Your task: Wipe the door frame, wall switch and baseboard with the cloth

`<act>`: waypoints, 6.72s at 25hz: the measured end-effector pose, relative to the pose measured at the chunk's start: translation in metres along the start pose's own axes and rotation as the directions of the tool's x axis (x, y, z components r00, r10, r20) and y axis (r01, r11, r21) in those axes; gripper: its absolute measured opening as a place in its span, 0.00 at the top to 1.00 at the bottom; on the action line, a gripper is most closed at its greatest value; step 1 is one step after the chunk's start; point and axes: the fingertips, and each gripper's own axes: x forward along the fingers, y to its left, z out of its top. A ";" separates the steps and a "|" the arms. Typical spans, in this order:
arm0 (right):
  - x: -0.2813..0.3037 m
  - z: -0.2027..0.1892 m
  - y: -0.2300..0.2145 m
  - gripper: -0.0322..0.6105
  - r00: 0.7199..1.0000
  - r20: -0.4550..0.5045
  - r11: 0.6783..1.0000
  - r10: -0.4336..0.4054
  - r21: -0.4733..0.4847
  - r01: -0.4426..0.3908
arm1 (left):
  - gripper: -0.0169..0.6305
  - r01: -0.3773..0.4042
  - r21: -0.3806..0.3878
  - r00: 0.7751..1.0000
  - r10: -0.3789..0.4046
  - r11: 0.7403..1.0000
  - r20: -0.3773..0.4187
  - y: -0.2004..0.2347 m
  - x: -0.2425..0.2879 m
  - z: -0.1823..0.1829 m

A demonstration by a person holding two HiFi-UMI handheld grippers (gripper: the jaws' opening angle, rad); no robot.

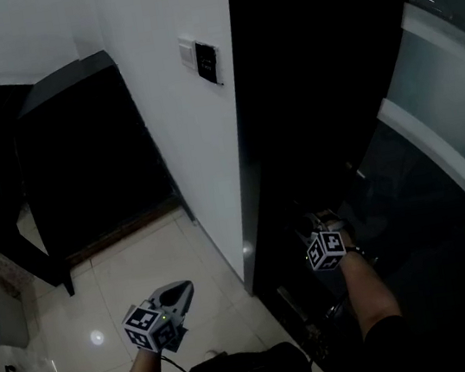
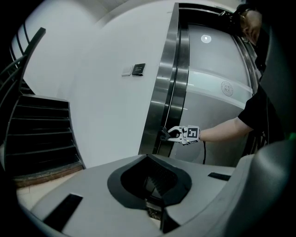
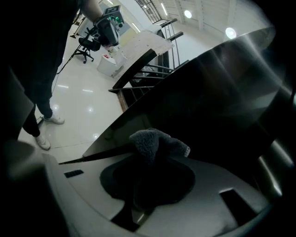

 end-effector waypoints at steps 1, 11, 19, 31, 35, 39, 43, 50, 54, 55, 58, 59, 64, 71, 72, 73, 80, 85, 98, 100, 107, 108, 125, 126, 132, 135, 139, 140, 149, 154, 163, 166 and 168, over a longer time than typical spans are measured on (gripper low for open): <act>0.002 0.000 0.009 0.82 0.999 -0.012 1.000 0.030 -0.009 -0.030 | 0.97 0.008 0.001 1.000 -0.008 1.000 -0.003 -0.001 0.001 0.000; -0.095 0.031 -0.087 0.82 0.970 0.055 0.966 -0.238 -0.095 0.242 | 0.97 0.114 0.010 0.993 -0.114 0.993 0.006 -0.011 0.018 0.004; -0.236 0.119 -0.269 0.82 0.792 0.221 0.769 -0.569 -0.200 0.608 | 0.97 0.184 0.029 0.979 -0.186 0.982 0.078 -0.016 0.030 0.032; -0.231 0.184 -0.328 0.82 0.749 0.319 0.734 -0.581 -0.193 0.651 | 0.97 0.124 0.024 0.983 -0.126 0.992 0.137 0.004 0.007 0.045; -0.222 0.177 -0.319 0.82 0.743 0.326 0.745 -0.585 -0.148 0.651 | 0.97 0.104 0.021 0.985 -0.106 0.994 0.132 0.011 0.001 0.042; -0.209 0.166 -0.302 0.82 0.772 0.308 0.768 -0.556 -0.165 0.619 | 0.97 0.107 0.022 0.987 -0.109 0.994 0.119 0.008 0.000 0.039; -0.197 0.155 -0.287 0.82 0.794 0.290 0.790 -0.534 -0.163 0.591 | 0.97 0.114 0.024 0.987 -0.116 0.993 0.111 0.004 0.003 0.038; -0.178 0.141 -0.258 0.82 0.827 0.264 0.823 -0.496 -0.159 0.545 | 0.97 0.100 0.032 0.987 -0.103 0.994 0.122 0.002 0.002 0.040; -0.166 0.131 -0.243 0.82 0.844 0.248 0.842 -0.475 -0.149 0.518 | 0.97 0.101 0.030 0.988 -0.103 0.994 0.114 0.001 0.005 0.038; -0.163 0.128 -0.239 0.82 0.848 0.245 0.846 -0.470 -0.148 0.512 | 0.97 0.102 0.029 0.988 -0.105 0.994 0.111 0.000 0.006 0.037; -0.156 0.123 -0.227 0.82 0.859 0.238 0.857 -0.453 -0.149 0.493 | 0.97 0.101 0.032 0.989 -0.104 0.994 0.106 -0.002 0.005 0.035; -0.153 0.122 -0.222 0.82 0.863 0.235 0.861 -0.448 -0.147 0.487 | 0.97 0.097 0.034 0.989 -0.100 0.995 0.109 -0.002 0.005 0.035; -0.139 0.117 -0.204 0.82 0.871 0.232 0.879 -0.434 -0.103 0.465 | 0.97 0.082 0.035 0.989 -0.086 0.996 0.124 -0.003 0.004 0.038; -0.117 0.103 -0.177 0.82 0.891 0.212 0.902 -0.401 -0.079 0.425 | 0.97 0.092 0.031 0.990 -0.095 0.995 0.105 -0.005 0.007 0.031; -0.115 0.101 -0.173 0.82 0.892 0.211 0.904 -0.400 -0.072 0.422 | 0.97 0.091 0.029 0.990 -0.093 0.995 0.102 -0.005 0.005 0.029; -0.114 0.100 -0.171 0.82 0.893 0.210 0.905 -0.399 -0.064 0.420 | 0.97 0.087 0.028 0.991 -0.089 0.996 0.097 -0.005 0.004 0.028; -0.101 0.092 -0.152 0.82 0.910 0.197 0.921 -0.365 -0.063 0.384 | 0.97 0.069 0.012 0.994 -0.070 0.998 0.079 0.000 0.004 0.021; -0.092 0.085 -0.139 0.82 0.920 0.191 0.932 -0.342 -0.052 0.358 | 0.97 0.075 -0.004 0.995 -0.074 0.997 0.074 0.000 0.007 0.016; -0.057 0.066 -0.082 0.82 0.963 0.153 0.972 -0.221 -0.046 0.231 | 0.97 0.056 -0.002 0.998 -0.056 0.998 0.028 0.000 0.007 0.009; -0.053 0.062 -0.074 0.82 0.967 0.152 0.976 -0.204 -0.045 0.213 | 0.97 0.050 -0.003 0.998 -0.050 0.999 0.027 0.000 0.006 0.008; -0.036 0.053 -0.052 0.82 0.980 0.129 0.985 -0.149 -0.062 0.158 | 0.97 0.026 -0.012 0.999 -0.026 1.000 0.033 0.008 0.000 0.005; -0.035 0.052 -0.049 0.82 0.981 0.129 0.987 -0.147 -0.052 0.154 | 0.97 0.022 -0.014 0.999 -0.022 1.000 0.036 0.009 -0.001 0.005; -0.009 0.041 -0.006 0.82 0.995 0.091 0.998 -0.031 -0.047 0.035 | 0.97 -0.002 -0.008 0.999 0.002 1.000 0.033 0.007 -0.016 0.012; -0.008 0.040 -0.005 0.82 0.996 0.088 0.999 -0.027 -0.043 0.031 | 0.97 -0.004 -0.007 0.999 0.004 1.000 0.032 0.008 -0.017 0.011; 0.013 0.036 0.027 0.82 0.998 0.036 0.996 0.055 -0.076 -0.052 | 0.97 -0.014 -0.006 1.000 0.014 1.000 0.007 0.010 -0.024 0.003; 0.018 0.033 0.035 0.82 0.997 0.019 0.996 0.070 -0.048 -0.069 | 0.97 -0.019 -0.008 1.000 0.019 1.000 0.008 0.009 -0.025 0.002; 0.015 0.034 0.044 0.82 0.995 0.014 0.993 0.097 0.062 -0.097 | 0.97 -0.034 -0.008 0.999 0.034 0.999 0.015 0.013 -0.029 -0.002; 0.013 0.033 0.049 0.82 0.993 0.015 0.989 0.115 0.097 -0.116 | 0.97 -0.042 -0.010 0.999 0.042 0.999 0.020 0.014 -0.030 -0.003; -0.041 0.043 0.052 0.82 0.990 0.124 0.877 -0.066 0.480 -0.002 | 0.97 -0.079 -0.050 0.994 0.082 0.996 0.069 0.034 -0.036 -0.007; -0.104 0.076 0.022 0.82 0.936 0.199 0.759 -0.290 0.643 0.098 | 0.97 -0.134 -0.059 0.973 0.143 0.989 0.183 0.047 -0.039 0.020; -0.148 0.098 0.015 0.82 0.869 0.143 0.632 -0.473 0.743 0.222 | 0.97 -0.193 -0.061 0.902 0.202 0.979 0.382 0.051 -0.059 0.054; -0.147 0.115 0.015 0.82 0.867 0.167 0.643 -0.470 0.737 0.207 | 0.97 -0.181 -0.093 0.907 0.203 0.979 0.370 0.057 -0.065 0.050; -0.146 0.128 0.014 0.82 0.859 0.187 0.639 -0.477 0.745 0.193 | 0.97 -0.190 -0.099 0.905 0.213 0.977 0.367 0.064 -0.074 0.050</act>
